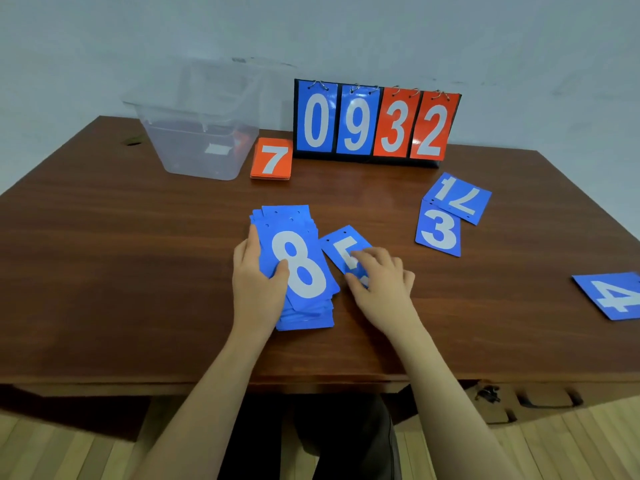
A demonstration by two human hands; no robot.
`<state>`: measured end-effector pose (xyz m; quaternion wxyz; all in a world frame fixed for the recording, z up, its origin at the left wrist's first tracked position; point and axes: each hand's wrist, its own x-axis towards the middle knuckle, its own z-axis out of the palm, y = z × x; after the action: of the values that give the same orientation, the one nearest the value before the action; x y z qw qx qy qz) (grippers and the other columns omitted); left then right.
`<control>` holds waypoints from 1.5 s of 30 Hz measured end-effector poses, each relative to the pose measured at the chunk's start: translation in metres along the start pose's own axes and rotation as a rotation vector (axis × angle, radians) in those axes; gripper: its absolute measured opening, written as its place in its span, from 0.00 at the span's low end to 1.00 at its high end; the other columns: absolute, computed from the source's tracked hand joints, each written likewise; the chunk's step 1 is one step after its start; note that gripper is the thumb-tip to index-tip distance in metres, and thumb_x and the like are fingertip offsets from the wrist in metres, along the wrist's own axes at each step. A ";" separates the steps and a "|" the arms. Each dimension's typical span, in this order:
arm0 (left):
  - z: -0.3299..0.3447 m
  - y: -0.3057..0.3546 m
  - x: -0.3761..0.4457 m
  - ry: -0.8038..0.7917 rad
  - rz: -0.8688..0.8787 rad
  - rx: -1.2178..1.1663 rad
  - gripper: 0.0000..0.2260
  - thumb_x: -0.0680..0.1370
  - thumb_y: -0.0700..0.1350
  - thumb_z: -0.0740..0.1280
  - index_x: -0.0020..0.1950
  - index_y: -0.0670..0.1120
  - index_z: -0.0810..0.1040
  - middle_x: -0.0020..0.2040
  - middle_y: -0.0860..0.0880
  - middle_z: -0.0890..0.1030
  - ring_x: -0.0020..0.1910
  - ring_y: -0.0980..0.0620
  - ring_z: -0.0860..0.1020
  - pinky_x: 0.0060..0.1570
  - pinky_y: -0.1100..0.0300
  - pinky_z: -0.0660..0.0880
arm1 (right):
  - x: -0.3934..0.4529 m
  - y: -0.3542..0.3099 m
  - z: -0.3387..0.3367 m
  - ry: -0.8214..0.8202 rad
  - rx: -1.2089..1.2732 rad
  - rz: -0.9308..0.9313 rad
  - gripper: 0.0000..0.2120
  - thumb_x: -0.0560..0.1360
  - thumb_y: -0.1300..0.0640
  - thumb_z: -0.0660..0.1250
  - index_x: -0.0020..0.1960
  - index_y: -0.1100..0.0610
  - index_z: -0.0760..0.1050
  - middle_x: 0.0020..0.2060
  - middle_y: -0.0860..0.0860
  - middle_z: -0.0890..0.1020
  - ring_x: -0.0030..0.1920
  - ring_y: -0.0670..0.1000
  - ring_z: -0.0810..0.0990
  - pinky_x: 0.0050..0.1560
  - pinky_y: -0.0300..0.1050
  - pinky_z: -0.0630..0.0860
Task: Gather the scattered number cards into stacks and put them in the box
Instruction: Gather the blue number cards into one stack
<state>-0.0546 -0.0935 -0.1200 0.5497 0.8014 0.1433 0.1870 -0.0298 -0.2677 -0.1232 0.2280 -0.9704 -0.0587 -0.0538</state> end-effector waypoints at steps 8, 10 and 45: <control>-0.004 0.000 -0.002 -0.015 -0.021 -0.011 0.29 0.77 0.39 0.64 0.75 0.48 0.56 0.68 0.48 0.66 0.58 0.61 0.67 0.34 0.79 0.70 | 0.016 0.008 -0.006 0.016 -0.032 0.366 0.37 0.65 0.34 0.71 0.65 0.55 0.67 0.64 0.54 0.64 0.65 0.57 0.61 0.64 0.52 0.58; -0.004 0.000 -0.004 -0.025 -0.022 -0.011 0.29 0.77 0.39 0.64 0.75 0.48 0.57 0.68 0.48 0.66 0.60 0.58 0.68 0.35 0.79 0.71 | 0.016 0.007 -0.006 -0.009 -0.001 0.389 0.38 0.64 0.36 0.72 0.65 0.55 0.66 0.64 0.54 0.64 0.66 0.57 0.61 0.65 0.53 0.58; 0.066 0.030 0.019 -0.080 0.013 -0.180 0.26 0.76 0.39 0.65 0.72 0.53 0.63 0.58 0.56 0.68 0.53 0.60 0.73 0.50 0.65 0.73 | 0.045 0.081 -0.033 0.145 0.012 0.239 0.24 0.79 0.45 0.56 0.73 0.51 0.63 0.76 0.49 0.57 0.75 0.50 0.55 0.72 0.52 0.50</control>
<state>-0.0073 -0.1504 -0.1109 0.6236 0.7565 0.0986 0.1706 0.0238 -0.3502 -0.1234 0.2423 -0.9626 0.0739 -0.0960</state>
